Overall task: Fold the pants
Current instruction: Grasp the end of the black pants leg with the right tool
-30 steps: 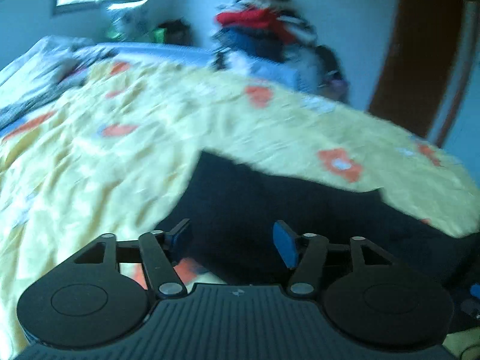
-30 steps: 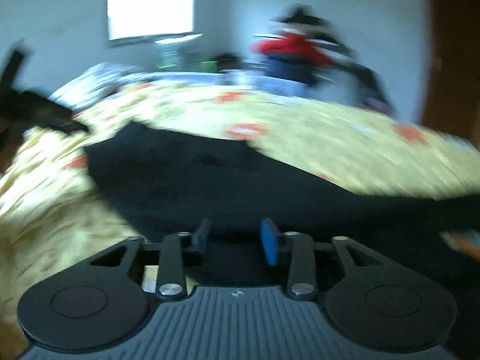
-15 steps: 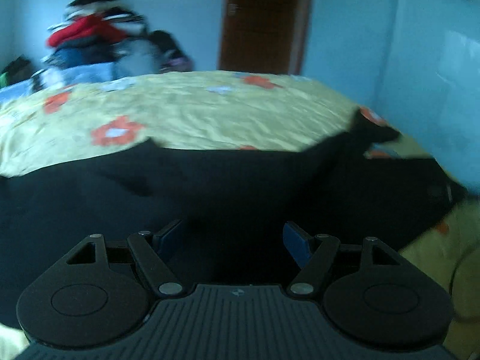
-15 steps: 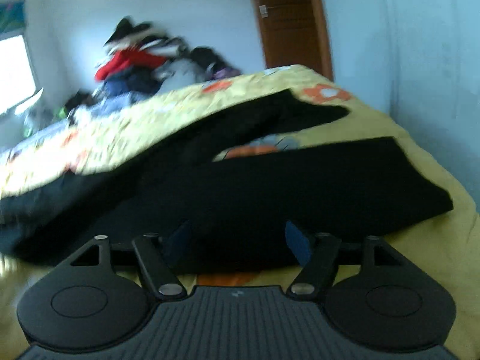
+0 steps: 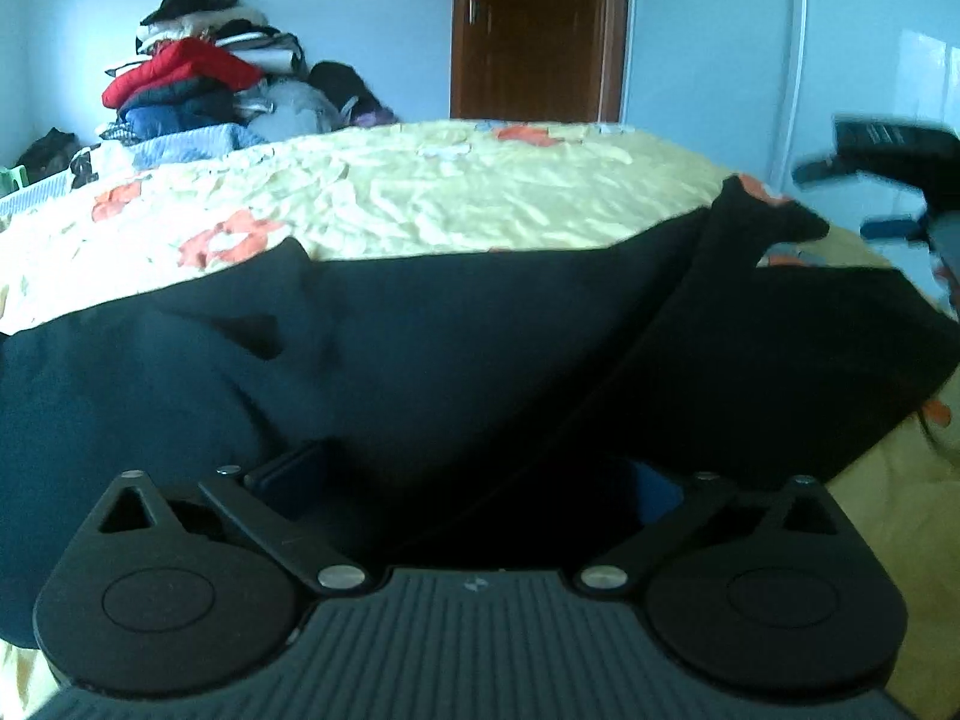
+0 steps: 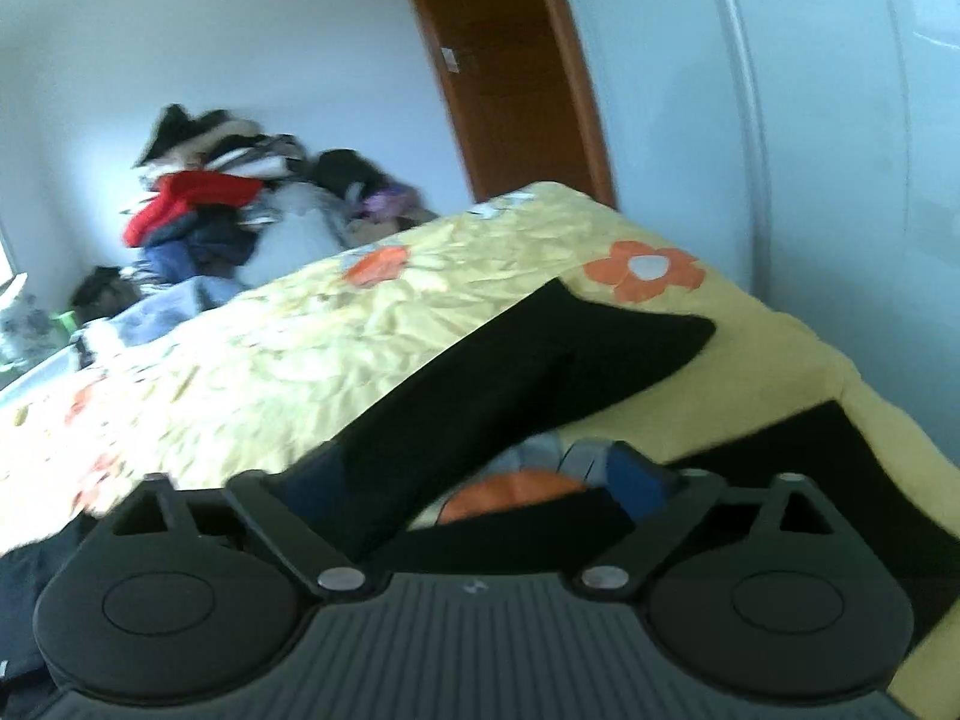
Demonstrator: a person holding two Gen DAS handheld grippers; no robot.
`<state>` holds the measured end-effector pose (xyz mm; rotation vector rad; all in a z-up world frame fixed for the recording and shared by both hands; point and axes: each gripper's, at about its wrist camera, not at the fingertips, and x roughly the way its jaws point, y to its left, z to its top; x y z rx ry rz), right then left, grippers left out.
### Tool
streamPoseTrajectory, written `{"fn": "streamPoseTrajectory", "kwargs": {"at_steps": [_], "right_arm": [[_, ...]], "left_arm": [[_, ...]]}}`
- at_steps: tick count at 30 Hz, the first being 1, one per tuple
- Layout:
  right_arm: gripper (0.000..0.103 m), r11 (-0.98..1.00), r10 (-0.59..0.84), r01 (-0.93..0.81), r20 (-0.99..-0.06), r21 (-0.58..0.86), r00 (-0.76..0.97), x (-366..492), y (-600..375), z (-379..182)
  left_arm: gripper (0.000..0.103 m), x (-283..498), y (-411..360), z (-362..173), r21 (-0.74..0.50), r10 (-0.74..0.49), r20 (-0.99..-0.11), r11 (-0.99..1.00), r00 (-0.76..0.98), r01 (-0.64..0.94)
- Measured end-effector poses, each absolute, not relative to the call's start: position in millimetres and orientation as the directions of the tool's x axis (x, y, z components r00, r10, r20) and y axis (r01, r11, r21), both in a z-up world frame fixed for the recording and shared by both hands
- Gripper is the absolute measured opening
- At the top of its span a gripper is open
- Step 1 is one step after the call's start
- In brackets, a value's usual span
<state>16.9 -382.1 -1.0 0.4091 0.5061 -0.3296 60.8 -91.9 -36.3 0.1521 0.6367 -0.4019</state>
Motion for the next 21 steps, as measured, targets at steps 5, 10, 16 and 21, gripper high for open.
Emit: {"fn": "streamPoseTrajectory", "kwargs": {"at_steps": [5, 10, 16, 21], "right_arm": [[0.1, 0.853, -0.255, 0.453, -0.55, 0.259, 0.795, 62.0, -392.6, 8.8], [0.101, 0.835, -0.34, 0.526, -0.601, 0.16, 0.723, 112.8, -406.3, 13.5], [0.101, 0.787, -0.344, 0.603, -0.718, 0.131, 0.605, 161.5, -426.2, -3.2], [0.1, 0.808, -0.403, 0.589, -0.702, 0.03, 0.588, 178.7, -426.2, -13.9]], "left_arm": [[0.103, 62.0, -91.2, -36.8, 0.015, -0.318, -0.607, 0.912, 0.728, 0.41], [0.103, 62.2, -92.3, -37.1, 0.015, -0.318, -0.607, 0.912, 0.728, 0.411], [0.103, 62.7, -92.3, -37.3, 0.018, -0.316, -0.608, 0.912, 0.728, 0.411], [0.103, 62.7, -92.4, -37.4, 0.018, -0.316, -0.608, 0.912, 0.728, 0.41]]}}
